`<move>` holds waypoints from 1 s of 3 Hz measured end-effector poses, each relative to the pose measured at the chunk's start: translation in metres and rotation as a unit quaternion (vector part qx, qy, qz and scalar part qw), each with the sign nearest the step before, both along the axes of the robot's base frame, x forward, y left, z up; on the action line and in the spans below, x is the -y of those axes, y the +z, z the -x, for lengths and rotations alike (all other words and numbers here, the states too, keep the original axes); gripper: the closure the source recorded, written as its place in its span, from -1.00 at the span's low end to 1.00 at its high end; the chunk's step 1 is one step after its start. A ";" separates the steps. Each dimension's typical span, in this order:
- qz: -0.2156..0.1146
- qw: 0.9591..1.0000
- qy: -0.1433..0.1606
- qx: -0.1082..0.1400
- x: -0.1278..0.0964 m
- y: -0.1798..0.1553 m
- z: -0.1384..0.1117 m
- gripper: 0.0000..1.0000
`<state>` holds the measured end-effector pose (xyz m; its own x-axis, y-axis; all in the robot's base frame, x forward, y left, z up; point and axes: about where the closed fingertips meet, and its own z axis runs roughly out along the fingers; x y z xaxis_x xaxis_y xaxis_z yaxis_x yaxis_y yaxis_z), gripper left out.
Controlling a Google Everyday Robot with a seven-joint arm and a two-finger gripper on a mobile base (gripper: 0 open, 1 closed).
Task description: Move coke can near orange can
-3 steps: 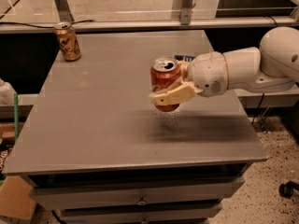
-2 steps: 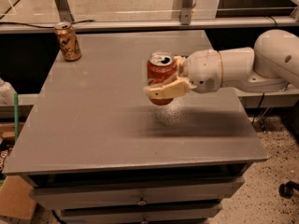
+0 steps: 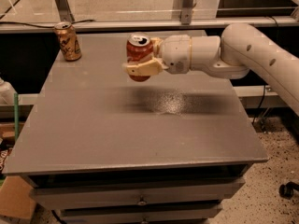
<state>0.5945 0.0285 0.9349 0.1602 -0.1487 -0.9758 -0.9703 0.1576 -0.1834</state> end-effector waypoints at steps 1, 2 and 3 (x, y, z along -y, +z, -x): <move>0.014 0.999 -0.024 0.028 -0.032 0.000 -0.045 1.00; 0.029 0.998 -0.041 0.040 -0.061 -0.007 -0.081 1.00; 0.047 0.996 -0.062 0.044 -0.098 -0.019 -0.119 1.00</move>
Offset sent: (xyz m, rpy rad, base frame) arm 0.1413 0.1106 -0.0229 -0.1069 -0.1024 -0.1369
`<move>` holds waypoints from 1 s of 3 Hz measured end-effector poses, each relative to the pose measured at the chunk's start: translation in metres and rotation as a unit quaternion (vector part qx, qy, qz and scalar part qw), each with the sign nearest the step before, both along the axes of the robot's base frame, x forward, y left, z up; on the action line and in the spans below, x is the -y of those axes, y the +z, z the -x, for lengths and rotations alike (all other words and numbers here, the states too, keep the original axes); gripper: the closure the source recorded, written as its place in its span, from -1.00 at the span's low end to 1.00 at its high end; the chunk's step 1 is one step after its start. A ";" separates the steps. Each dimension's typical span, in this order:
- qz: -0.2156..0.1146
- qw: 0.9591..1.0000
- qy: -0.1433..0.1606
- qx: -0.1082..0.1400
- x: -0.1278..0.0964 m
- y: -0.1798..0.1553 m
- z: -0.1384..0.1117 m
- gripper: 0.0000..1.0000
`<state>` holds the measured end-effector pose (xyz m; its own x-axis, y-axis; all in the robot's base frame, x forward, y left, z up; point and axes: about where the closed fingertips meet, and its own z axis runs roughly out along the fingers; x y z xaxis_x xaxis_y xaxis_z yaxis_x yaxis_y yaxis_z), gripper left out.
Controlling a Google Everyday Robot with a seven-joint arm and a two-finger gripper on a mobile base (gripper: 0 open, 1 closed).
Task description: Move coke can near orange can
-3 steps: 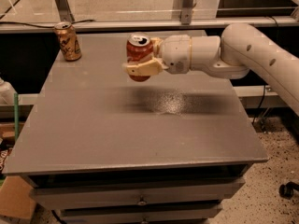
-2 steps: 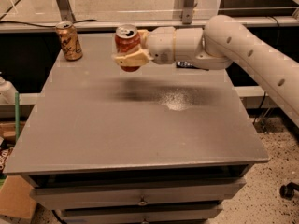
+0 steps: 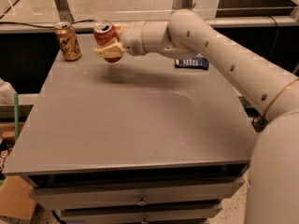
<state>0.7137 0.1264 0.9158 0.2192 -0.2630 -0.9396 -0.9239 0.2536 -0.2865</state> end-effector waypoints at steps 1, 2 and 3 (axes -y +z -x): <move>0.007 1.000 -0.018 -0.005 -0.033 -0.012 -0.034 1.00; 0.003 0.999 -0.035 -0.017 -0.053 -0.020 -0.064 1.00; -0.014 0.998 -0.050 -0.035 -0.070 -0.021 -0.085 1.00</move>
Offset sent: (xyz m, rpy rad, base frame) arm 0.1082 0.0725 -0.0278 0.0097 0.0654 -0.1288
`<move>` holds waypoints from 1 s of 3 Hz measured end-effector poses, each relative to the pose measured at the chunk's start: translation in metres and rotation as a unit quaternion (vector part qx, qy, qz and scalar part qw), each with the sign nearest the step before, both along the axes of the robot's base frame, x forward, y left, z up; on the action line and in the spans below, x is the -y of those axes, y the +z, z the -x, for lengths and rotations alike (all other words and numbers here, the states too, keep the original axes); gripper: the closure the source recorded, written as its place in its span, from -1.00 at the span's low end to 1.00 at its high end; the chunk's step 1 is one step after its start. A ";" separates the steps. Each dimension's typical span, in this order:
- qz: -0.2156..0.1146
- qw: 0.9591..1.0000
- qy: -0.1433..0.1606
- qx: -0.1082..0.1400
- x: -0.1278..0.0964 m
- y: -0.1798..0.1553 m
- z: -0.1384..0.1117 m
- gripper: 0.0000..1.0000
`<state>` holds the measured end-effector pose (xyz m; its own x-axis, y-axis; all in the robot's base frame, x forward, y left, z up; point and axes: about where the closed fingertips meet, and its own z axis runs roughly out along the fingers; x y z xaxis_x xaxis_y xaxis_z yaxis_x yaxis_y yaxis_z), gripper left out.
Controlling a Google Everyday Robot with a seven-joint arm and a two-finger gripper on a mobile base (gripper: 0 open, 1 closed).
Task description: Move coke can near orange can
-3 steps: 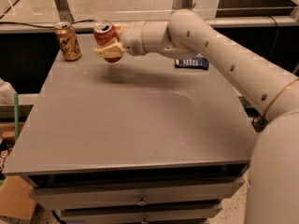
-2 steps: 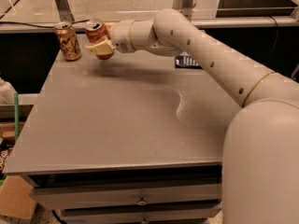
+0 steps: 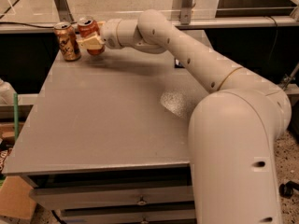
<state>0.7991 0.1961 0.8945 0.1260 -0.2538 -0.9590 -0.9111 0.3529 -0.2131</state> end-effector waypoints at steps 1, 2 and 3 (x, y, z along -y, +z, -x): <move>-0.018 0.999 -0.011 -0.025 -0.013 -0.003 -0.006 1.00; -0.028 0.997 -0.017 -0.063 -0.015 -0.011 -0.003 1.00; -0.025 0.996 -0.015 -0.087 -0.010 -0.021 0.008 1.00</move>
Offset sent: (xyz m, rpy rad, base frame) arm 0.0004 0.0091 -0.0209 0.0794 0.2219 -0.0576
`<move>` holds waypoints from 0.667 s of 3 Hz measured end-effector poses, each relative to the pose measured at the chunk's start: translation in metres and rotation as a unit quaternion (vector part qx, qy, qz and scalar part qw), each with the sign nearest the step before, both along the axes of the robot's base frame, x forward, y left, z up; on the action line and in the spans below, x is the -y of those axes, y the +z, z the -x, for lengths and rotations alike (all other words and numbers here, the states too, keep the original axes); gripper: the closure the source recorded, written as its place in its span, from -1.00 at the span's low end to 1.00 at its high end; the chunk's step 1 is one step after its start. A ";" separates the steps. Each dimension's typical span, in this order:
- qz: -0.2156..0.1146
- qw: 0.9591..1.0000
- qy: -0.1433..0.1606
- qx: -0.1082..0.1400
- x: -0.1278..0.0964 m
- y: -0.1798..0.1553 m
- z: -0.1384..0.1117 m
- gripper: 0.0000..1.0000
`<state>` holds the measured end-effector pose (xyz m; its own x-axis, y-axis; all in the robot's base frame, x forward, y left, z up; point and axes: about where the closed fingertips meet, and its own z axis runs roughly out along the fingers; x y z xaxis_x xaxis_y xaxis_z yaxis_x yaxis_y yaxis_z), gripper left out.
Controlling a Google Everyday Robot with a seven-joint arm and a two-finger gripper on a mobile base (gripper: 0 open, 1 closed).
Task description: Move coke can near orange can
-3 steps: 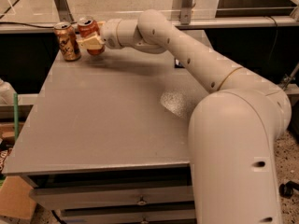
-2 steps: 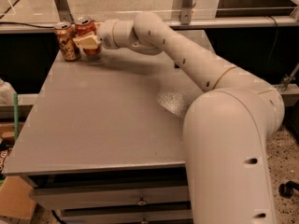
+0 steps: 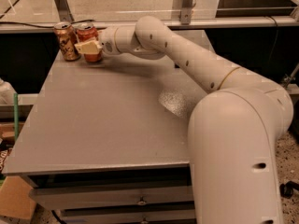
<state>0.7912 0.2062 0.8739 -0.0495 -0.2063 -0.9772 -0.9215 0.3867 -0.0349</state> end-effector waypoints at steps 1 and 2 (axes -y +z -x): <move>-0.005 1.000 0.020 -0.014 0.001 -0.009 0.012 1.00; -0.006 0.999 0.030 -0.016 -0.001 -0.010 0.017 0.68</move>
Offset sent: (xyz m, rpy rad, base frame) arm -0.0395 0.0083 -0.0224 0.0186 0.0537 0.1732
